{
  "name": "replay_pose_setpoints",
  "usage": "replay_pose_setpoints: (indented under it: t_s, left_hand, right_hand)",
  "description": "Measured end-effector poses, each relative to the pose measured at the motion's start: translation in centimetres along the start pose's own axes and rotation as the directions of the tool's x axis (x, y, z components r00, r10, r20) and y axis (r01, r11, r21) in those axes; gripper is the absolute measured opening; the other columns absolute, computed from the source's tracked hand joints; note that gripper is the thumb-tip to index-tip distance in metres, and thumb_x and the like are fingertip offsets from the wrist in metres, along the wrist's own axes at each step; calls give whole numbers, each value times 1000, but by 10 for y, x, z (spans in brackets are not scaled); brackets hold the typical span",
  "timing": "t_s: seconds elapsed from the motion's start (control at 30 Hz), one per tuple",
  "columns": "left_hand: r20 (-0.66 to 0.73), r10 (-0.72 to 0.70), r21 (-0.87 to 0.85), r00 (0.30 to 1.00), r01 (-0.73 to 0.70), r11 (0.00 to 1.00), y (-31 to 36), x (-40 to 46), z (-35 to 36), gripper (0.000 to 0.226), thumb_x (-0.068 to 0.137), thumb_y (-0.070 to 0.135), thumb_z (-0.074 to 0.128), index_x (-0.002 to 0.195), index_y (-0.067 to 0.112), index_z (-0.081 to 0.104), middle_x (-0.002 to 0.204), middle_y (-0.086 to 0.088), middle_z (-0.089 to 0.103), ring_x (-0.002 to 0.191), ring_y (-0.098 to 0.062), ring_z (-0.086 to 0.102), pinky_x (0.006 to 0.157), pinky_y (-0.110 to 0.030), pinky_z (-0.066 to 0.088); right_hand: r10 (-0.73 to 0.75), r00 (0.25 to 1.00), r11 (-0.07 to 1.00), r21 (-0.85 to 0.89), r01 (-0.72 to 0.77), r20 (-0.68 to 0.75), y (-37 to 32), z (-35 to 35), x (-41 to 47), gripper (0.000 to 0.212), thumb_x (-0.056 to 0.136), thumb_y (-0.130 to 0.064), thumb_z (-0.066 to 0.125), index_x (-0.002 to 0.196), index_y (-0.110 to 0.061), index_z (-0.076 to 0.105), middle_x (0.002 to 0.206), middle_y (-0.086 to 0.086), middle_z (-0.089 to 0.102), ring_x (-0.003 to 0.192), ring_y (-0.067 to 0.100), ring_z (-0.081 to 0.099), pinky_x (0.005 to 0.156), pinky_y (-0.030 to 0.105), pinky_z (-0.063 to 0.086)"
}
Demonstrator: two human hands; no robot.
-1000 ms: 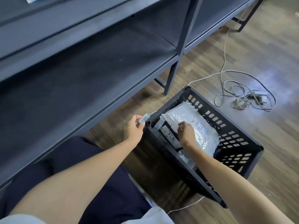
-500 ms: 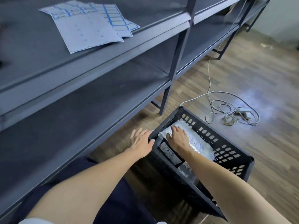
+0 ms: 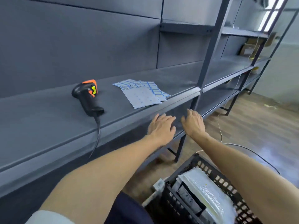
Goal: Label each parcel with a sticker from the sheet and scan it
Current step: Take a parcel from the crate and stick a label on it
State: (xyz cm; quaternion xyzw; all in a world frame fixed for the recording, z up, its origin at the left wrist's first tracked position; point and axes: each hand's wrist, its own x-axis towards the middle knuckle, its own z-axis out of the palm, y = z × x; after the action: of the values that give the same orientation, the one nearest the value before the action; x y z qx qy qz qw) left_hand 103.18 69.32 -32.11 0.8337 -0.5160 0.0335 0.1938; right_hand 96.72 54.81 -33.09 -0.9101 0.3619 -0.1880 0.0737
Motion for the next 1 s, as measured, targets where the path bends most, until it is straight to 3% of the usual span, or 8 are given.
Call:
replay_pose_setpoints:
  t_s: [0.13, 0.3, 0.47, 0.7, 0.83, 1.0]
  left_hand:
    - [-188, -76, 61, 979, 89, 994, -26, -7, -78, 46, 98, 29, 38, 143, 17, 39, 149, 2, 40, 141, -16, 25, 117, -32, 3]
    - [-298, -251, 161, 921, 307, 938, -92, -58, -148, 46, 99, 32, 36, 141, 17, 41, 148, 0, 41, 141, -17, 26, 117, -32, 5]
    - [-373, -448, 193, 813, 540, 819, -143, -120, -197, 48, 99, 36, 35, 144, 17, 38, 150, 0, 39, 144, -19, 21, 118, -34, 3]
    - [-452, -612, 196, 649, 741, 642, -184, -213, -235, 50, 100, 35, 31, 146, 17, 32, 152, 0, 34, 145, -19, 17, 118, -33, 2]
    - [-529, -680, 156, 508, 846, 510, -198, -294, -254, 48, 99, 33, 35, 144, 16, 37, 150, -2, 38, 142, -20, 24, 118, -33, 6]
    - [-627, -737, 24, 254, 951, 308, -195, -413, -261, 45, 97, 28, 42, 139, 11, 46, 143, -8, 47, 132, -26, 40, 113, -35, 23]
  right_hand:
    - [-146, 988, 989, 11, 147, -54, -72, -41, 21, 46, 97, -23, 41, 137, 0, 40, 142, 17, 45, 131, 32, 38, 110, 37, 25]
    - [-361, 929, 931, 21, 364, -80, -178, -63, 26, 44, 98, -25, 40, 134, -1, 42, 140, 14, 47, 130, 29, 39, 108, 36, 26]
    - [-555, 830, 829, 38, 557, -59, -281, -69, 2, 42, 97, -27, 41, 129, -2, 47, 134, 12, 53, 129, 27, 42, 109, 38, 23]
    - [-748, 664, 657, 146, 740, -5, -394, -68, -64, 36, 95, -28, 41, 123, -6, 49, 130, 8, 53, 126, 26, 41, 112, 40, 22]
    - [-839, 543, 533, 246, 809, 35, -444, -62, -119, 41, 94, -26, 41, 129, -5, 45, 133, 8, 51, 127, 26, 41, 113, 39, 22]
    - [-942, 334, 317, 411, 855, 32, -489, -59, -206, 49, 95, -24, 42, 140, -4, 38, 144, 12, 43, 134, 27, 36, 114, 37, 23]
